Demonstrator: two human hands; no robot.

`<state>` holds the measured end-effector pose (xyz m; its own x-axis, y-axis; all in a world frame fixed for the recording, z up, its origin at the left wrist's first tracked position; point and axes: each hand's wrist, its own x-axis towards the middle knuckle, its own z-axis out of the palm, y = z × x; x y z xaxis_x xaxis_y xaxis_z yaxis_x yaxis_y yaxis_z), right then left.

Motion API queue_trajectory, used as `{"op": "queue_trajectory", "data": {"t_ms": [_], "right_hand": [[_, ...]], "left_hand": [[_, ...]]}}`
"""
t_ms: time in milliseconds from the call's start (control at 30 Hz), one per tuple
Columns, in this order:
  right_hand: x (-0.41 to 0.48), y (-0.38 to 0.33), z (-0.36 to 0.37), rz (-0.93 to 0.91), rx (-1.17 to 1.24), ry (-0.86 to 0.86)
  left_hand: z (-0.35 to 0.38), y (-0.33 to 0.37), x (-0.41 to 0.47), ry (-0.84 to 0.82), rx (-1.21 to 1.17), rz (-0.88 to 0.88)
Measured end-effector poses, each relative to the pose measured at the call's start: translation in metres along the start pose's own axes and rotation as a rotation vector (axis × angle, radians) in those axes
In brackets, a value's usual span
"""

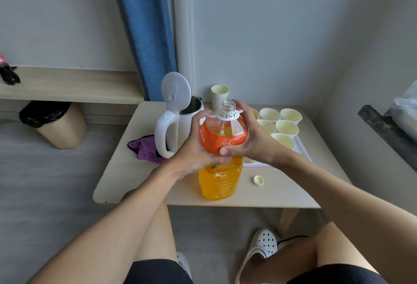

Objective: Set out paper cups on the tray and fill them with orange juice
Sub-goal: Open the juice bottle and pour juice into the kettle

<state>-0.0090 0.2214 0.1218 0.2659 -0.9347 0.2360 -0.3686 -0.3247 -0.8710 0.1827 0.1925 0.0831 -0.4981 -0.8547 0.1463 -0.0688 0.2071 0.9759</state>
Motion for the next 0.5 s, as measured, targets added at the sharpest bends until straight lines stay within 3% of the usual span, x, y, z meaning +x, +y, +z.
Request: {"op": "queue_trajectory", "data": {"t_ms": [100,300,500], "right_hand": [[-0.001,0.005,0.003,-0.005,0.035,0.022],[-0.002,0.01,0.0,0.006,-0.003,-0.002],[0.005,0.01,0.007,0.02,0.047,0.174]], "left_hand": [[0.001,-0.009,-0.003,-0.007,0.015,0.013],[0.011,-0.022,-0.004,0.142,0.048,0.101],[0.011,-0.009,0.01,0.22,-0.059,0.127]]}}
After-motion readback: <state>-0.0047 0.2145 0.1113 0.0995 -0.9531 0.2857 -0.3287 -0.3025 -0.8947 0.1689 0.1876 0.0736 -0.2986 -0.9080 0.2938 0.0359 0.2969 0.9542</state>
